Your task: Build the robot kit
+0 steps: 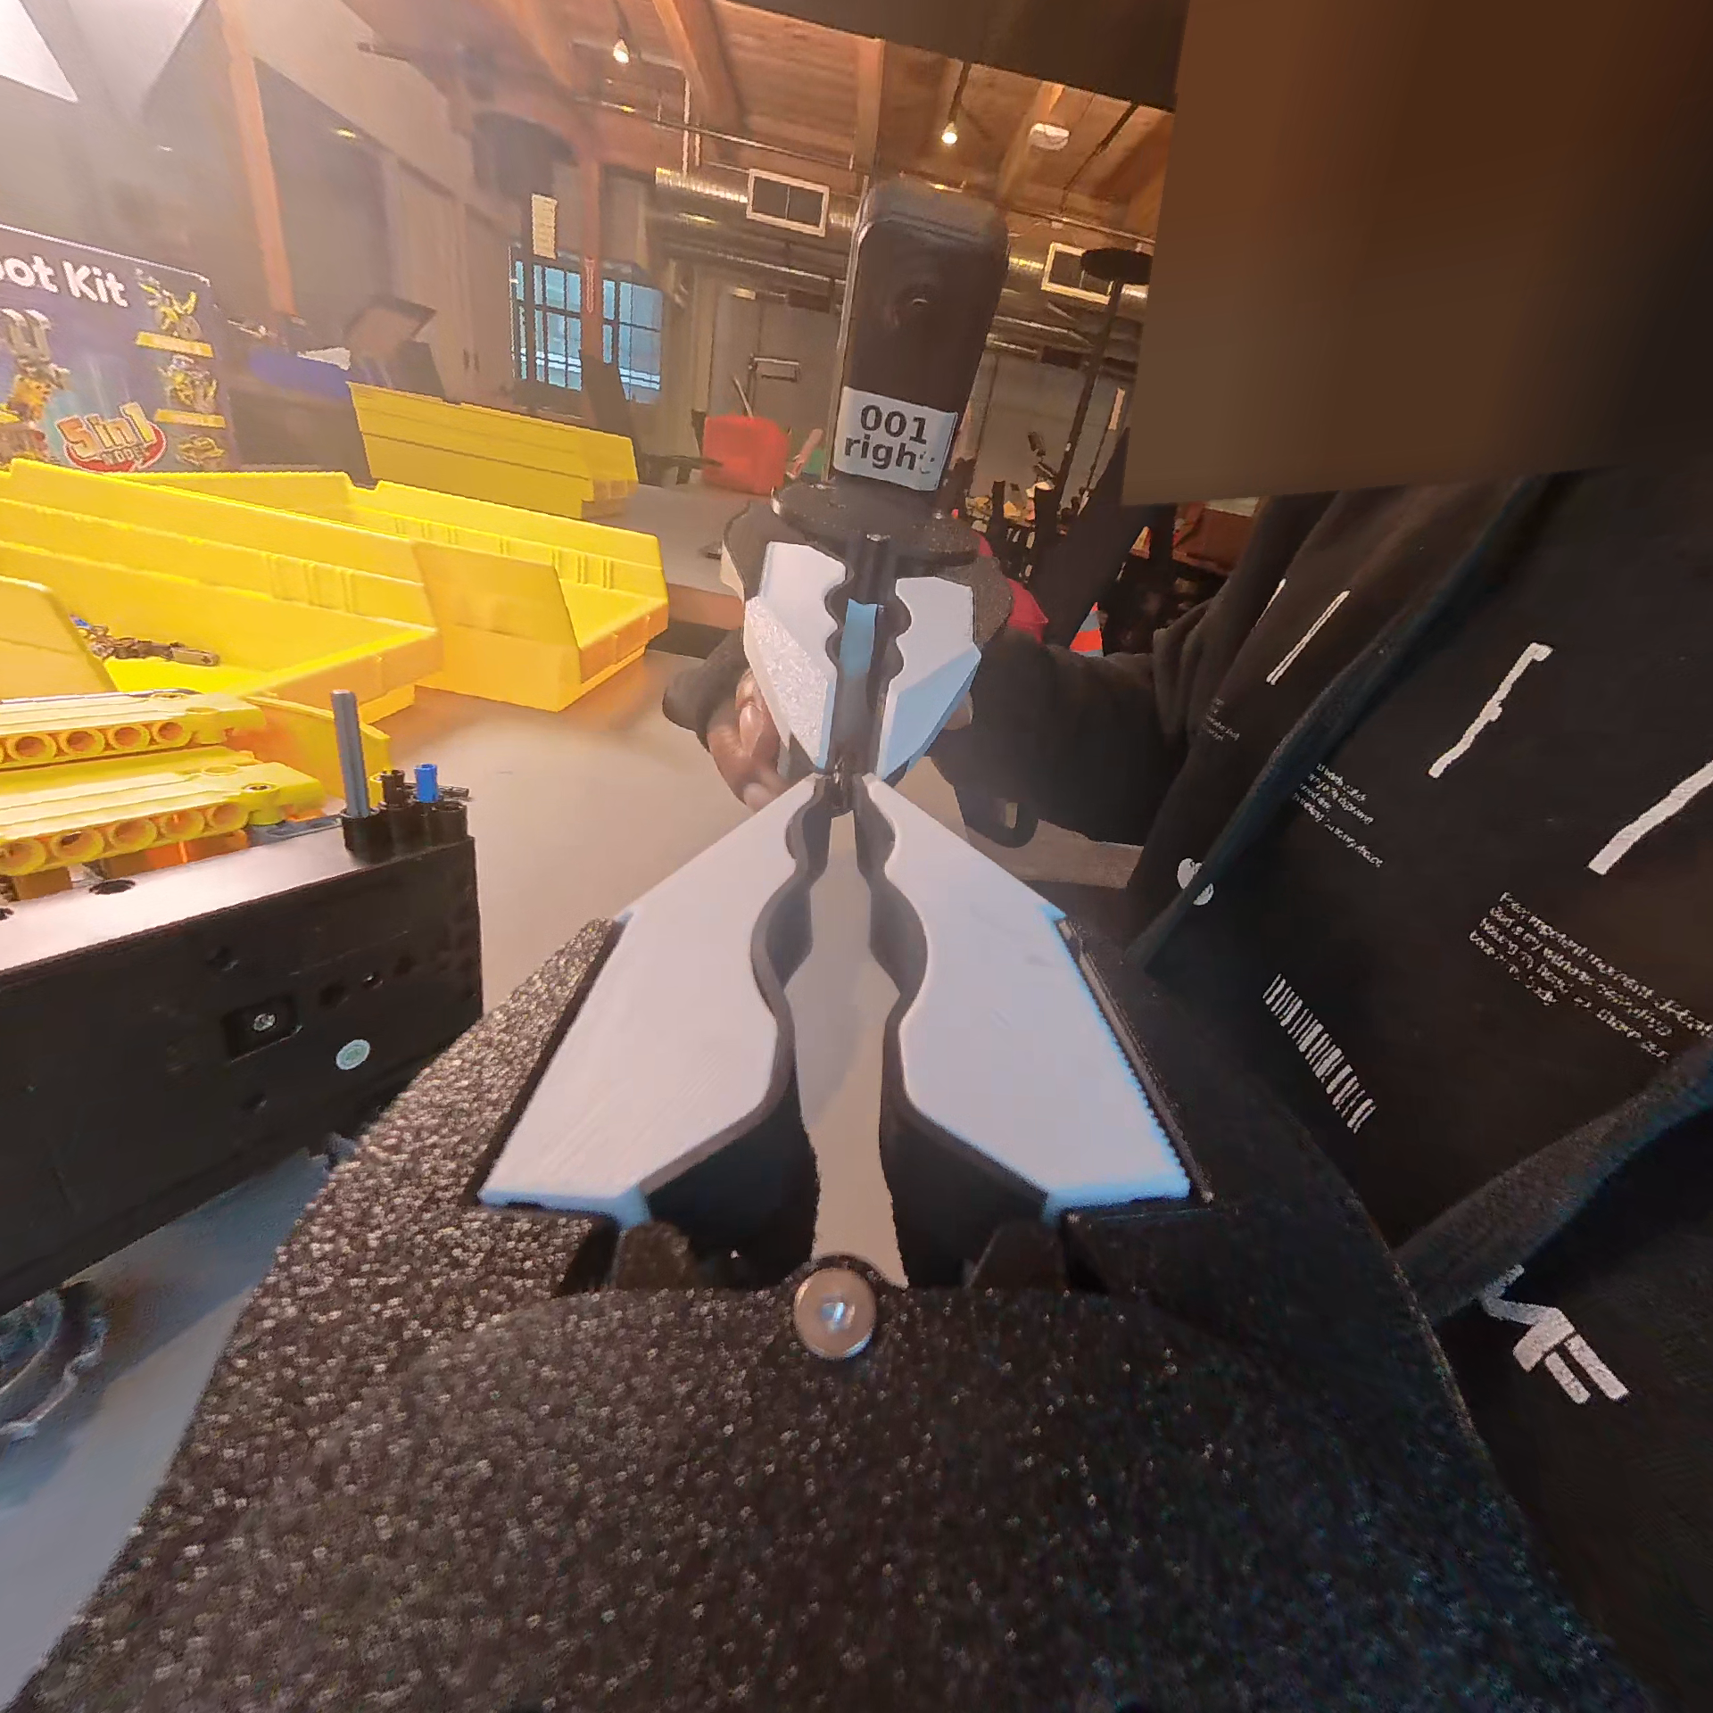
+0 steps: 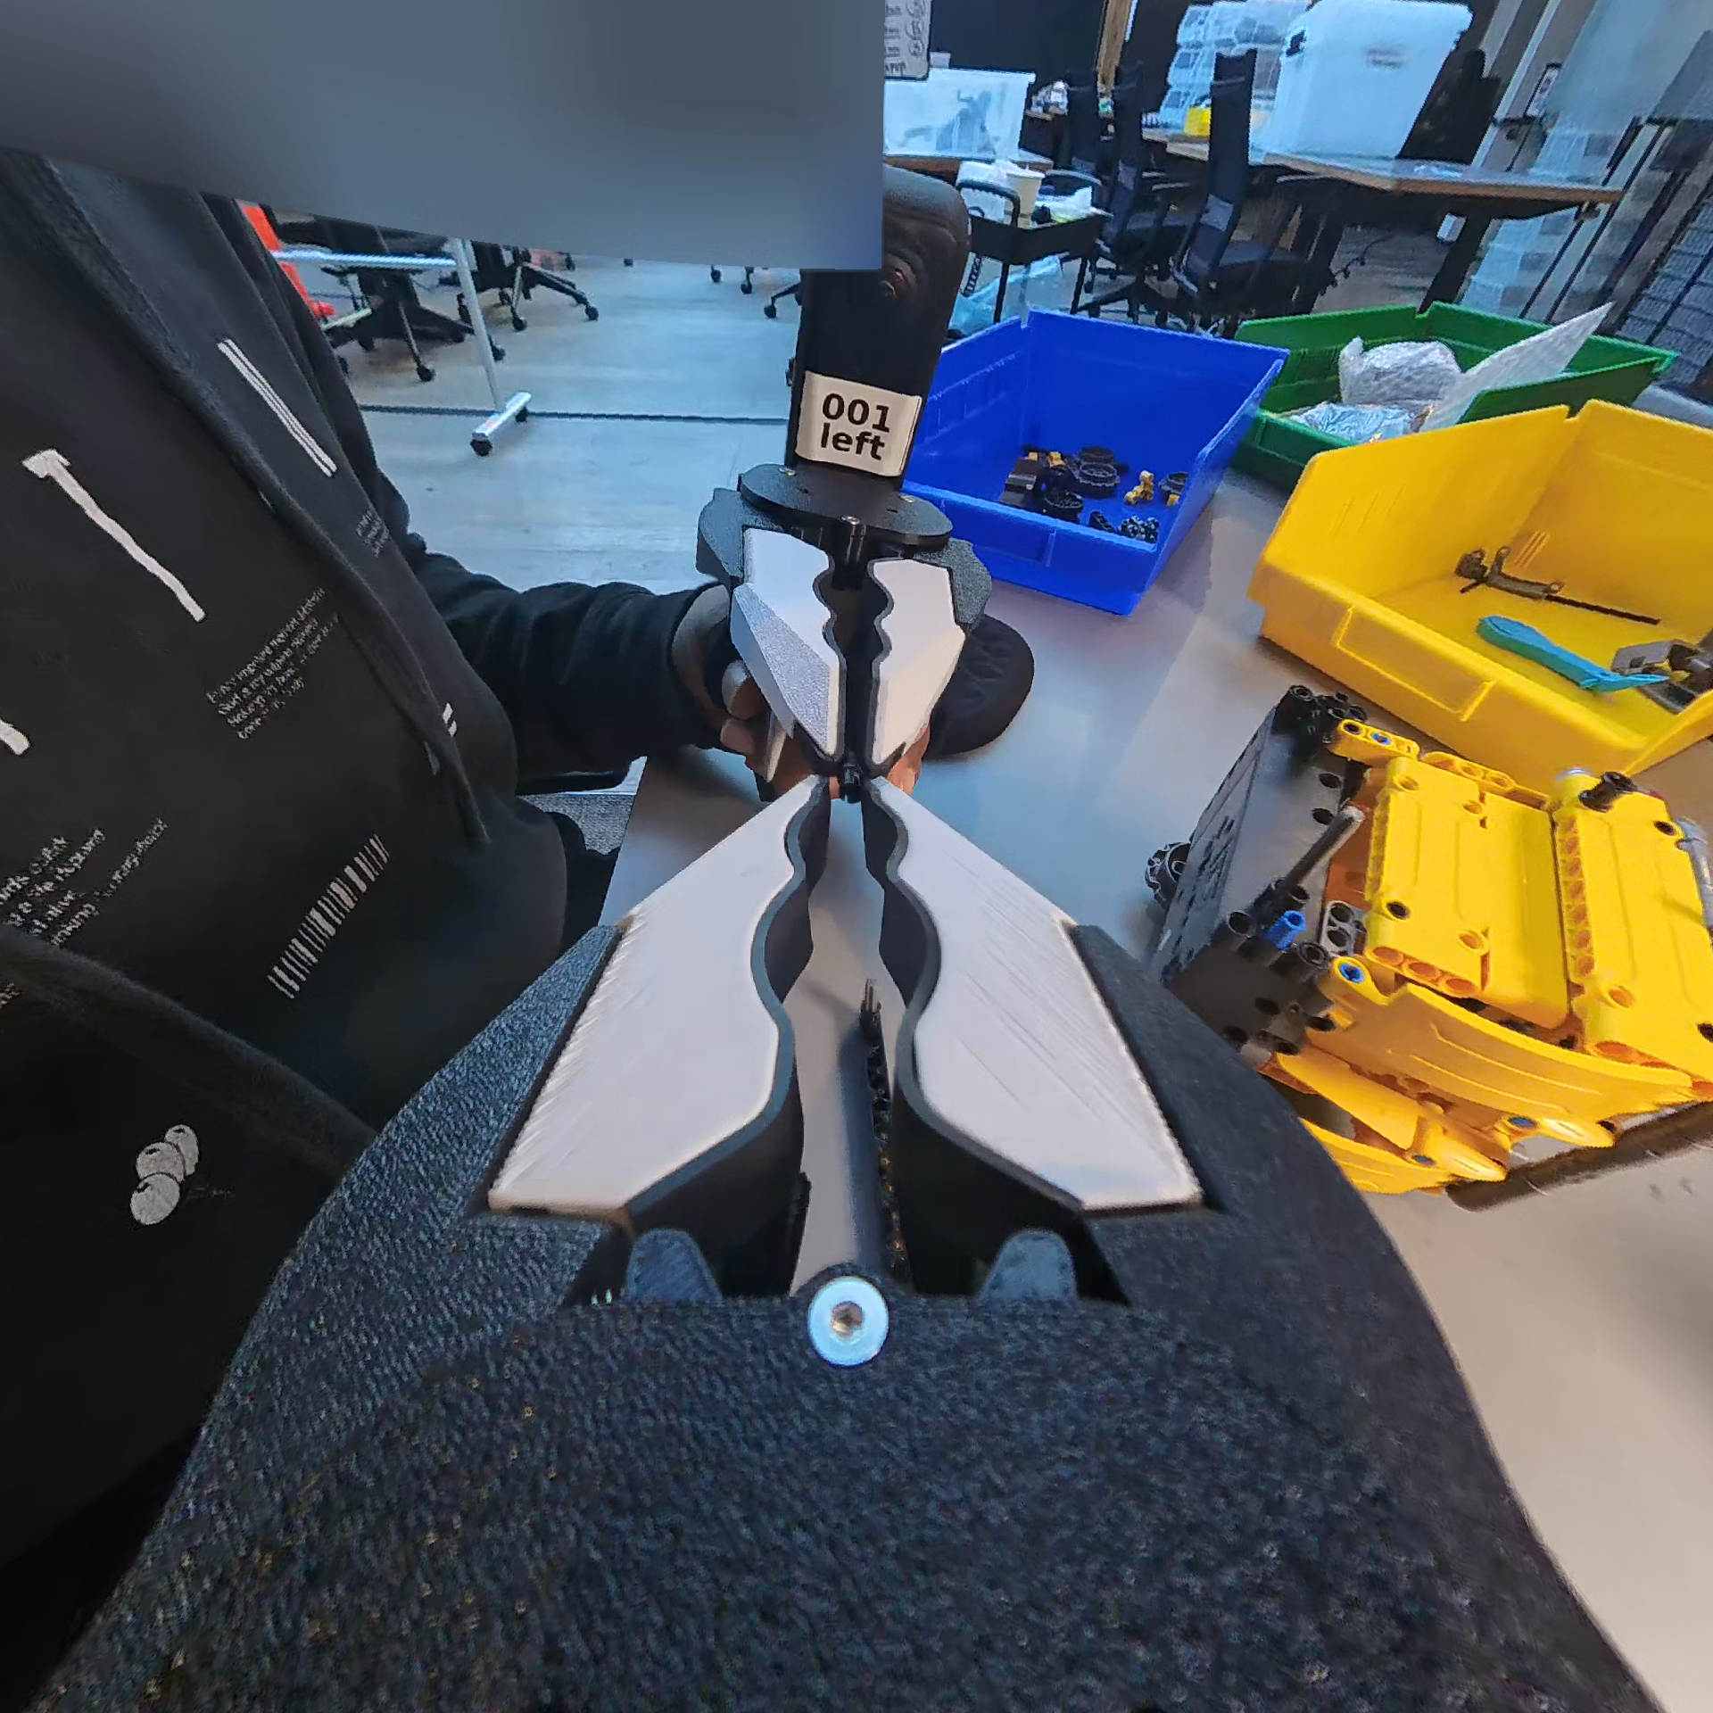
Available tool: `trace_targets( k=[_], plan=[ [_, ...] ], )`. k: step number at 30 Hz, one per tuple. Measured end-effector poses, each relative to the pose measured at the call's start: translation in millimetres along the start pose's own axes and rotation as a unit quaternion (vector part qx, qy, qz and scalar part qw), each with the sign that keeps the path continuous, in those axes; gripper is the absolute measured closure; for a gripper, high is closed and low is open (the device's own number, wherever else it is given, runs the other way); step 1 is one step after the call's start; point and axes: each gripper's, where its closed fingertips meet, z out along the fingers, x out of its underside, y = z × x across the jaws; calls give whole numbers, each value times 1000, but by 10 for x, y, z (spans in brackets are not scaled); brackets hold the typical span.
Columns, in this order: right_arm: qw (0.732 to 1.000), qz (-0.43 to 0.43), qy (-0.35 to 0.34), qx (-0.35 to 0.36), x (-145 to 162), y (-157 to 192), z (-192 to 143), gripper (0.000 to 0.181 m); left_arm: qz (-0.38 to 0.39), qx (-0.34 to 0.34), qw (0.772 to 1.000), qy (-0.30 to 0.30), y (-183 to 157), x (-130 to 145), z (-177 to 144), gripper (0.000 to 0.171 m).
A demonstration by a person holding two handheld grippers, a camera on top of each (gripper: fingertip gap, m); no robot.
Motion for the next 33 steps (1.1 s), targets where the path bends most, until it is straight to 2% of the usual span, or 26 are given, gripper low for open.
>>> trace_targets(
  k=[12, 16, 19, 25, 33],
  plan=[
    [999, -16, 28, -11, -56, -17, 61, 181, 2, -5, 1000, 0, 21, 20, -35, 169],
    [1000, -18, 21, -13, -127, -39, 61, 169, 2, -5, 1000, -18, 22, -42, -81, 169],
    [999, -27, 31, -14, -101, -45, 75, 167, 1, -6, 1000, -26, 29, -66, -112, 169],
    [999, -35, 39, -12, -74, -46, 126, 176, 2, -3, 1000, -25, 24, -64, -125, 169],
    [998, -42, 48, -11, -86, -58, 146, 176, 0, -3, 1000, -24, 37, -64, -134, 169]
  ],
)
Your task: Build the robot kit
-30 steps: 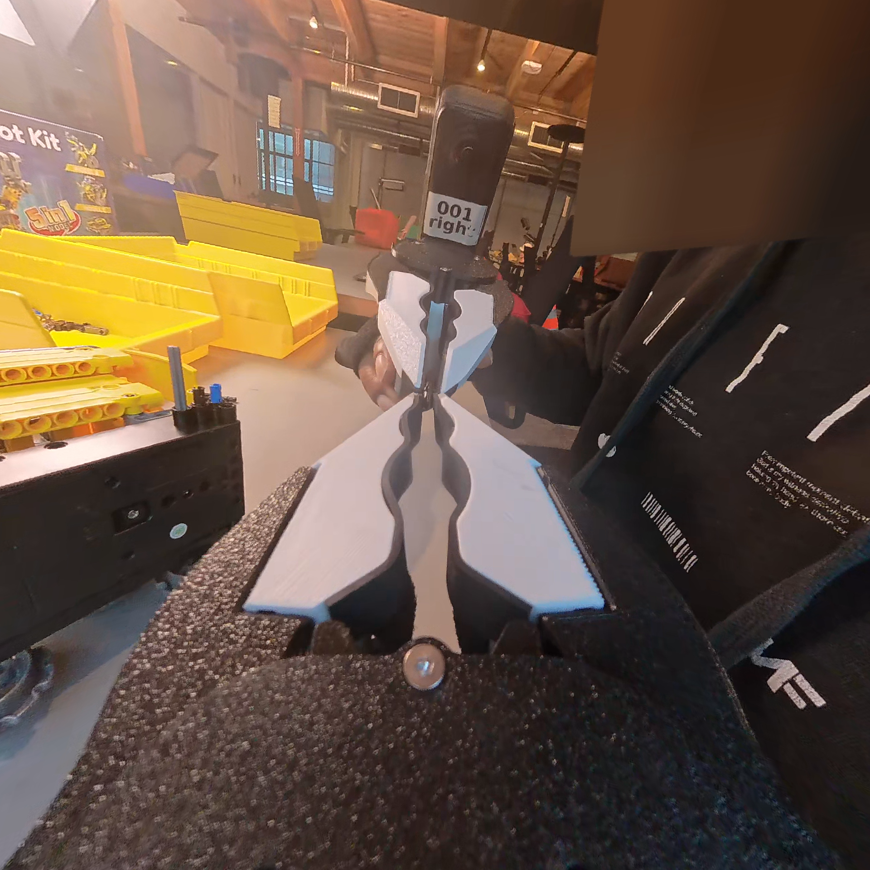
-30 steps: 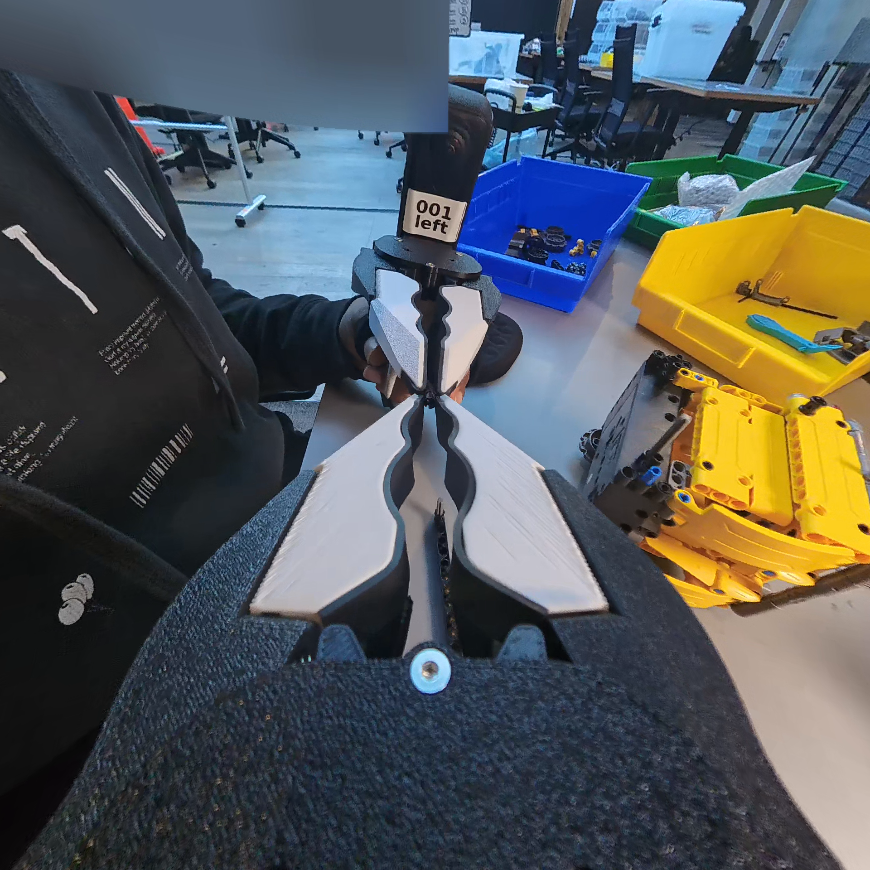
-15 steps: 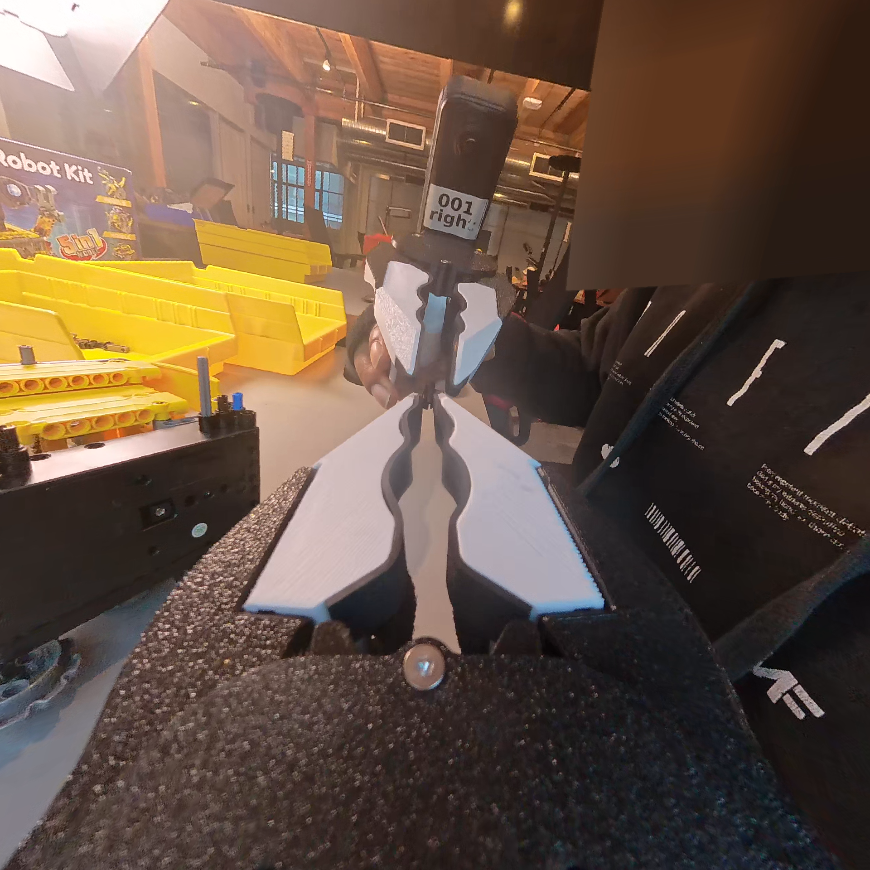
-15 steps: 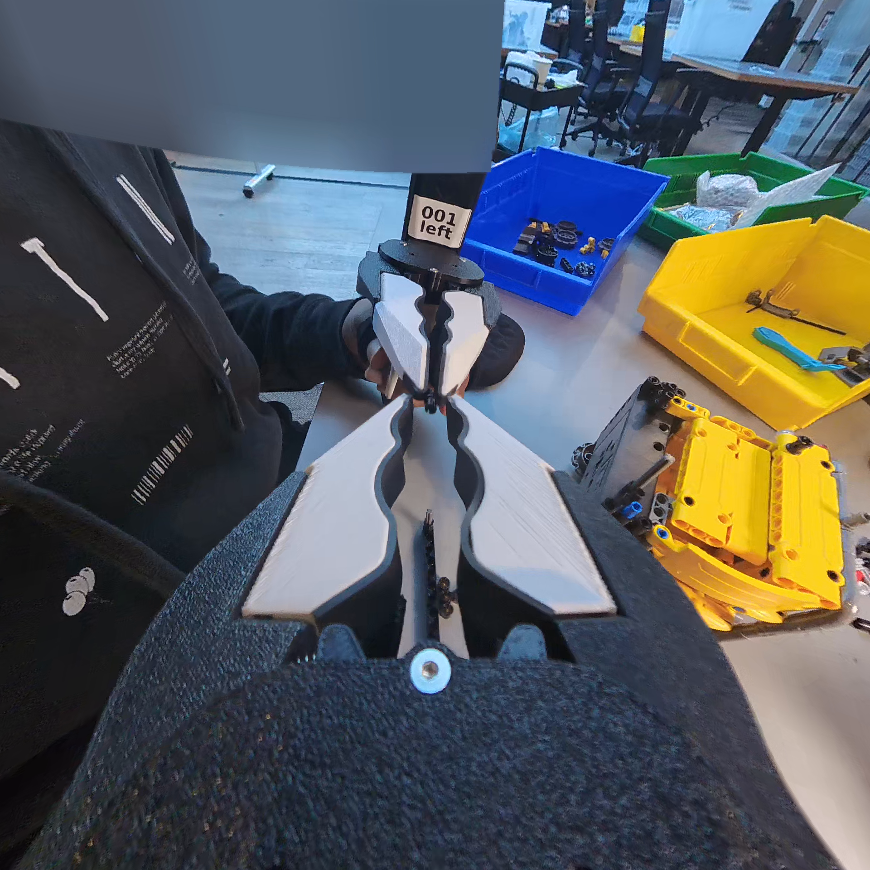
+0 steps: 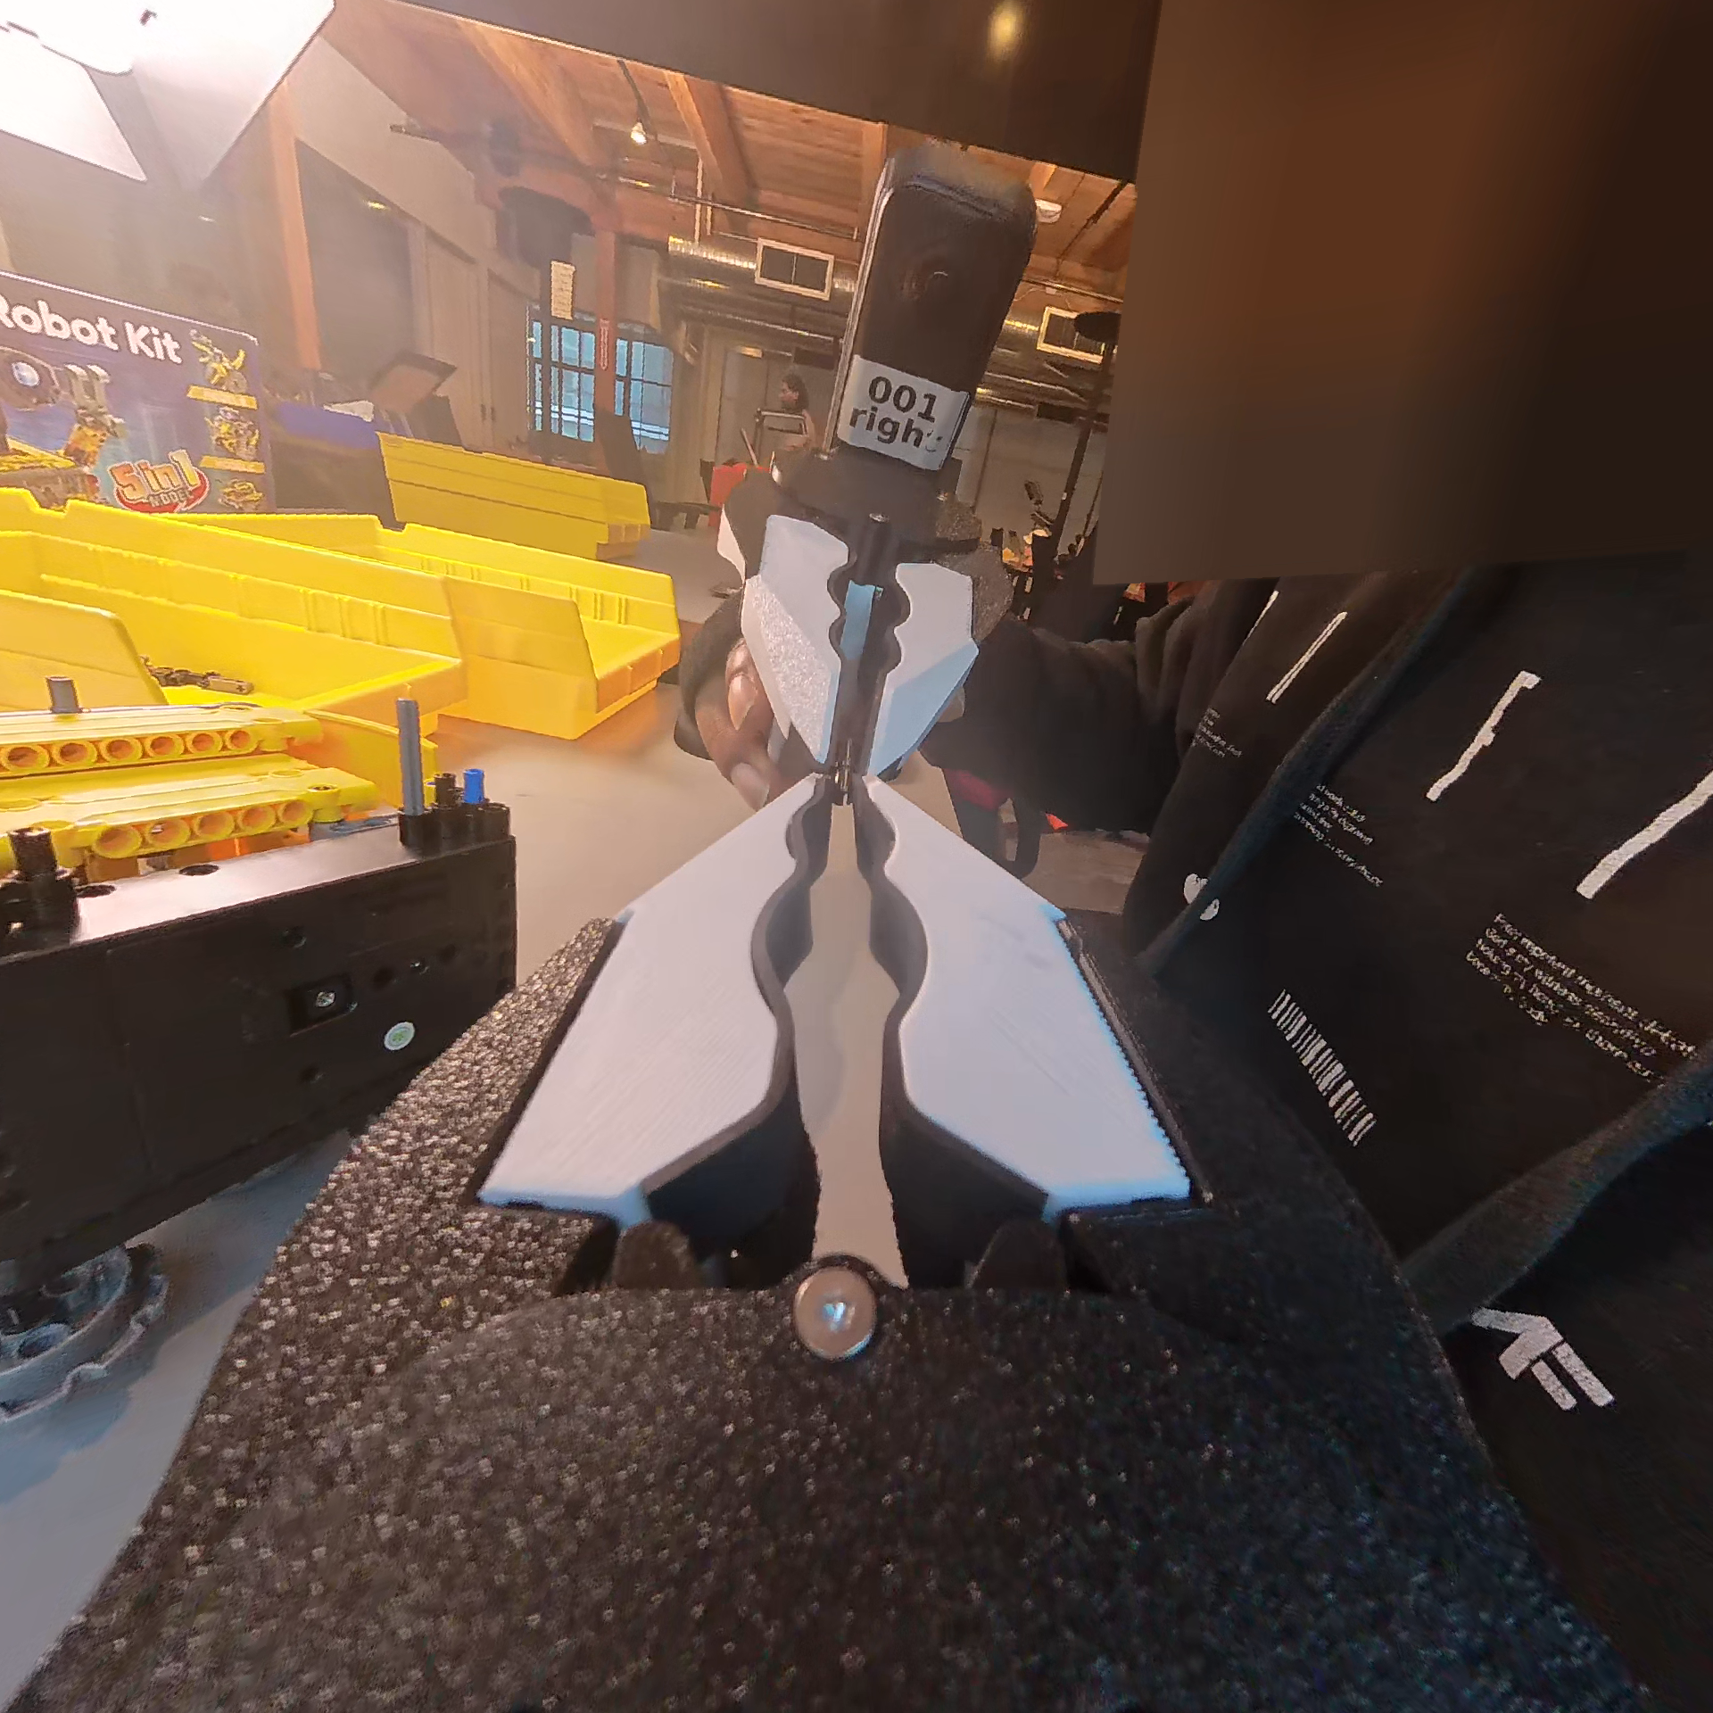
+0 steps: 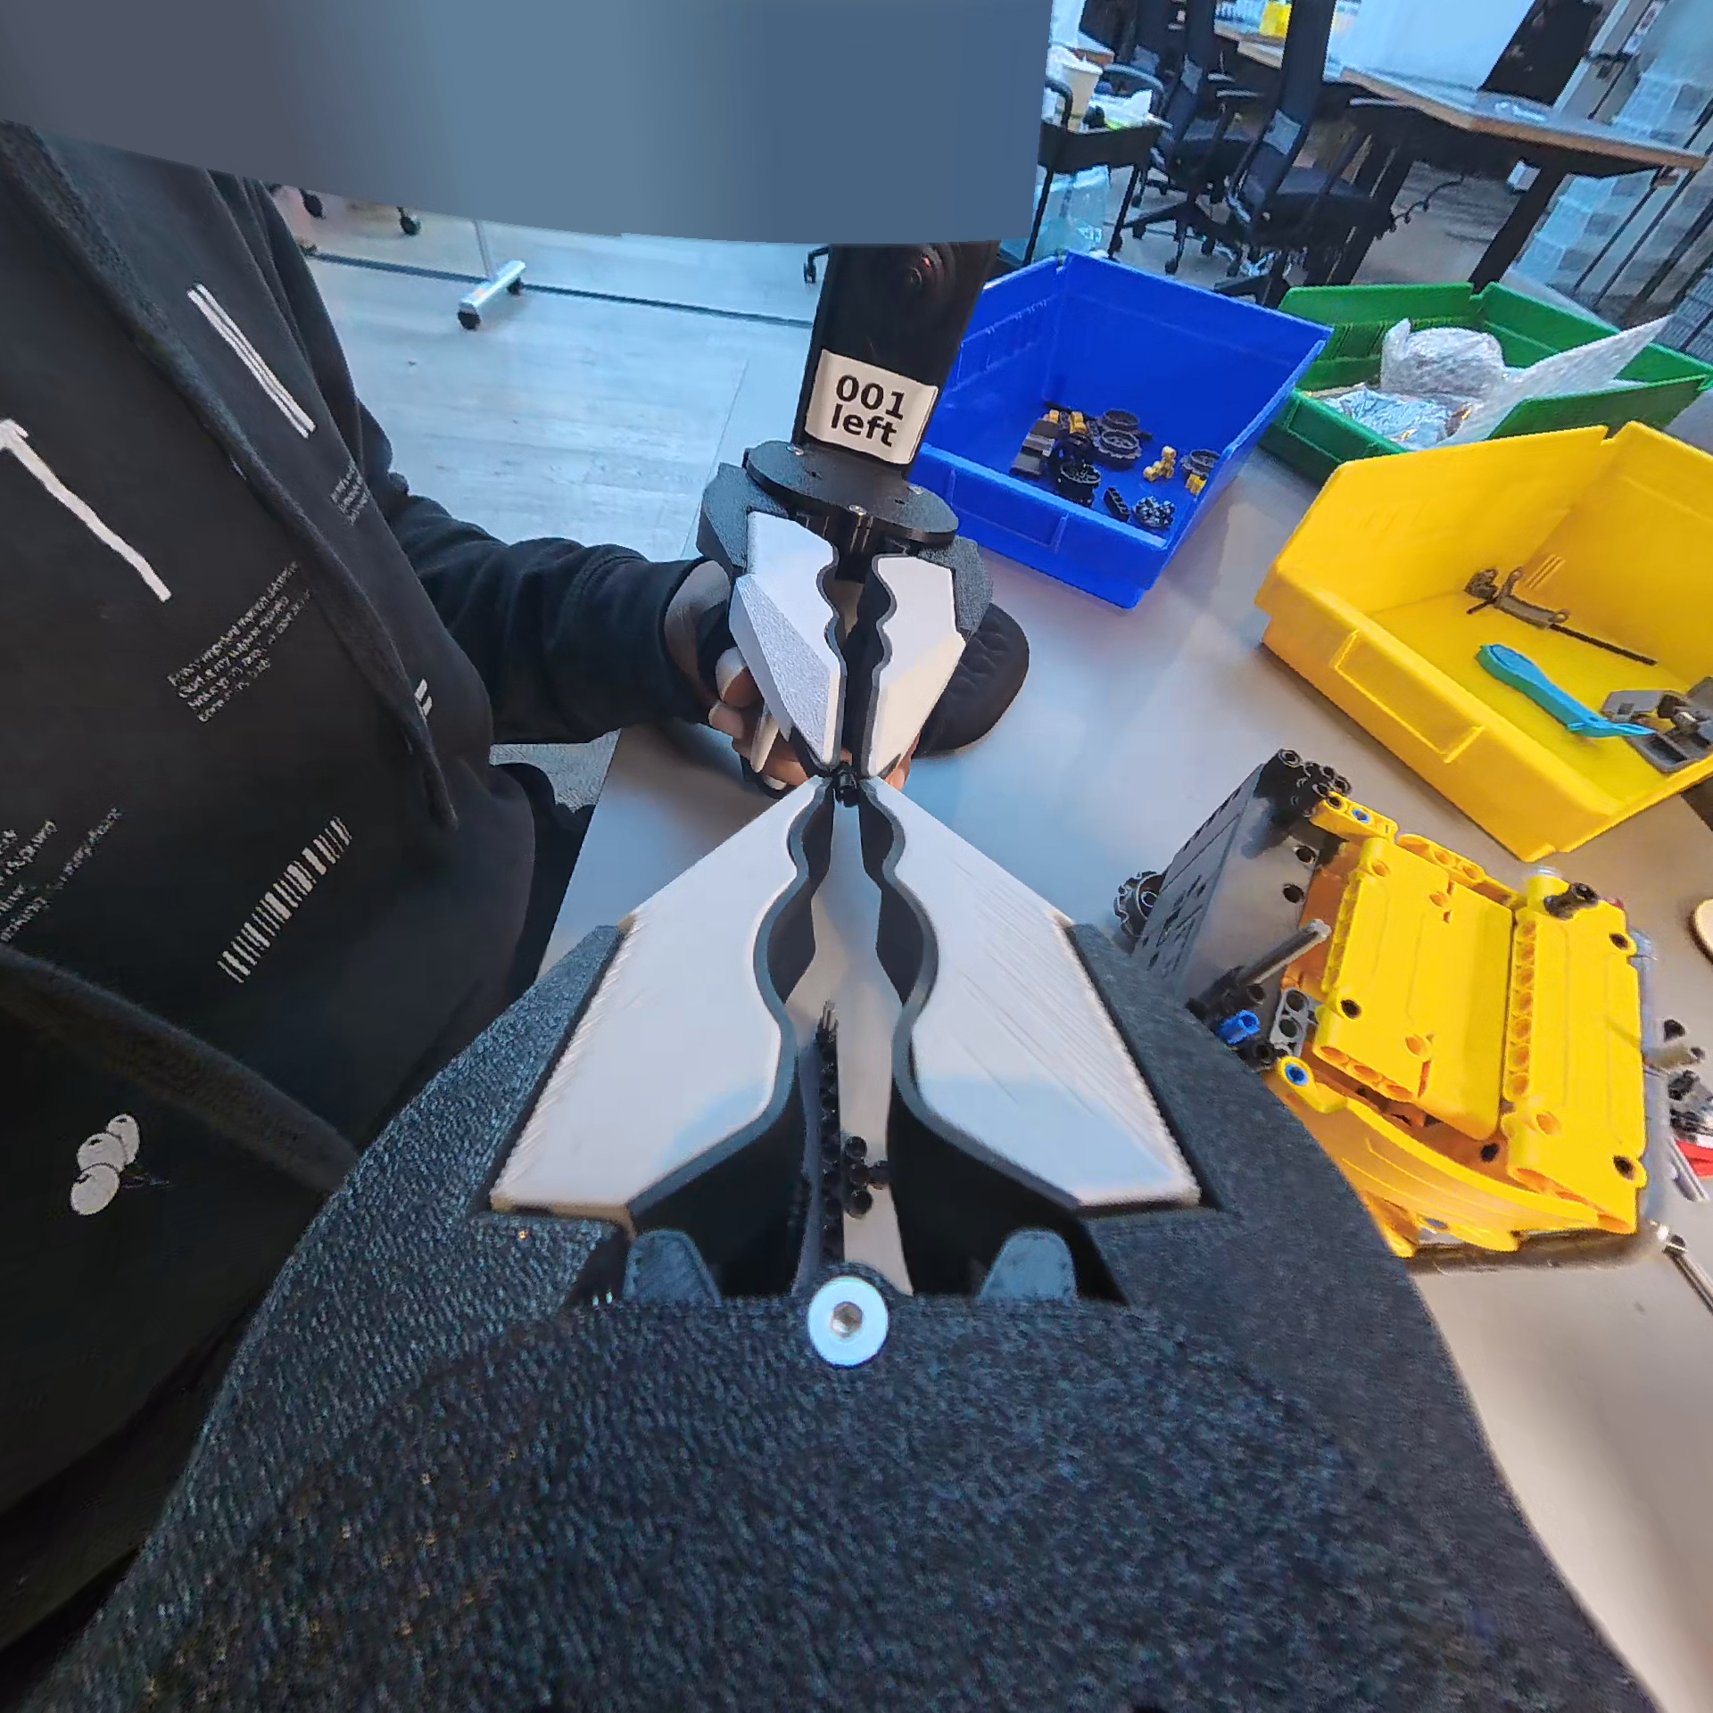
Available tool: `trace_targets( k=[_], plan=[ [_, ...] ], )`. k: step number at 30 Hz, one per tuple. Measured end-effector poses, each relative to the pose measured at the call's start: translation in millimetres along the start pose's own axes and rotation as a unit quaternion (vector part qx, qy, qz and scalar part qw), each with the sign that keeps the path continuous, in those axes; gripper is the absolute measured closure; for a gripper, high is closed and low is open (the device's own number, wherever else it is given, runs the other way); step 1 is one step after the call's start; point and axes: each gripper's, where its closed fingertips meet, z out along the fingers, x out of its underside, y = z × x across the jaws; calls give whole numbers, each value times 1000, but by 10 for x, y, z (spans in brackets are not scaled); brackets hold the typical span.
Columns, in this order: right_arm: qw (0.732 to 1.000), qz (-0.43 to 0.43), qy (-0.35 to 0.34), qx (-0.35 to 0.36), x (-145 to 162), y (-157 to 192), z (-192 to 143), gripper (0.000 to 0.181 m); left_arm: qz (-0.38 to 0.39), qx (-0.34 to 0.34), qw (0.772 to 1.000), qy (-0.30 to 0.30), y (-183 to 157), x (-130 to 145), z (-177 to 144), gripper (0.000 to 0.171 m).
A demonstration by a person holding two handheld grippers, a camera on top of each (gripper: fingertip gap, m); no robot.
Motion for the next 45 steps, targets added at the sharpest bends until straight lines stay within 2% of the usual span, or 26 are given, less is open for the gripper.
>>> trace_targets(
  k=[7, 9, 10, 12, 14, 17, 22, 25, 36, 45],
  plan=[
    [999, -19, 31, -8, 40, -3, 15, 176, -12, -2, 1000, 12, 27, 38, 0, 169],
    [997, -19, 81, -10, 191, -41, 4, 176, -6, -31, 999, 32, 108, 98, -2, 168],
    [992, -26, 124, -9, 336, -78, -18, 176, -3, -45, 998, 42, 146, 124, -13, 160],
    [974, -34, 221, -23, 695, -115, -74, 177, -4, -54, 995, 86, 169, 239, -34, 147],
    [955, -28, 291, -48, 964, -85, -98, 177, 0, -63, 986, 153, 175, 427, -58, 138],
    [932, -44, 352, -77, 1172, -29, -68, 177, 20, -80, 964, 253, 195, 733, -114, 141],
    [916, -57, 385, -101, 1261, -21, 17, 177, 33, -102, 934, 341, 266, 1096, -108, 147],
    [906, -62, 404, -107, 1314, -22, 17, 177, 41, -106, 925, 363, 273, 1177, -83, 150],
    [879, -91, 451, -125, 1373, -21, 8, 177, 33, -124, 905, 405, 343, 1327, -116, 158],
    [846, -162, 480, -163, 1354, -33, 49, 177, 32, -126, 905, 405, 347, 1330, -122, 166]
  ],
)
